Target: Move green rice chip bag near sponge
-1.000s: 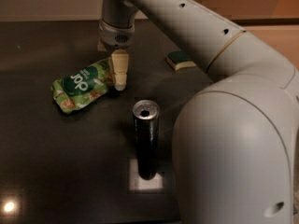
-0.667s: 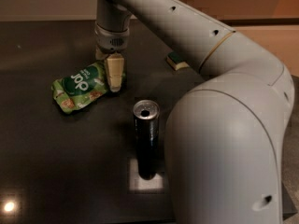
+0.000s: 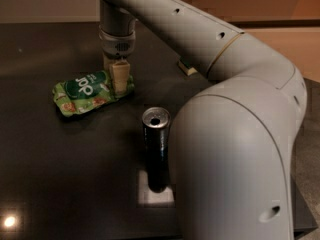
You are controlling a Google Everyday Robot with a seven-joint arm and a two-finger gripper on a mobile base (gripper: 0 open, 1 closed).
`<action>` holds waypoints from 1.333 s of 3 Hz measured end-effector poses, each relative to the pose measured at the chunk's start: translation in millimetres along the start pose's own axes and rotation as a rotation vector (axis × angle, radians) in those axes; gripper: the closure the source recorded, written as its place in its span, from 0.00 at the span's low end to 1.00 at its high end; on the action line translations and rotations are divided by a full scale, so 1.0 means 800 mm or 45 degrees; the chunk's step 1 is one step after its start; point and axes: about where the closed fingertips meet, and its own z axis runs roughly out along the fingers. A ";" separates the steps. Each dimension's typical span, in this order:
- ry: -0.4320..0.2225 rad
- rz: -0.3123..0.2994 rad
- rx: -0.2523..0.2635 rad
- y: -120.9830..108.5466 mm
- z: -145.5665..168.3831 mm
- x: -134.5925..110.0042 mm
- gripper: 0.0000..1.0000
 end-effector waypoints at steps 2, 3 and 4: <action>0.034 0.074 0.086 -0.008 -0.056 0.040 1.00; 0.043 0.173 0.147 -0.006 -0.094 0.081 1.00; 0.066 0.275 0.199 -0.005 -0.120 0.130 1.00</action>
Offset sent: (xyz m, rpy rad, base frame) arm 0.0242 -0.0765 0.0760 -0.0117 -0.0721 -0.1415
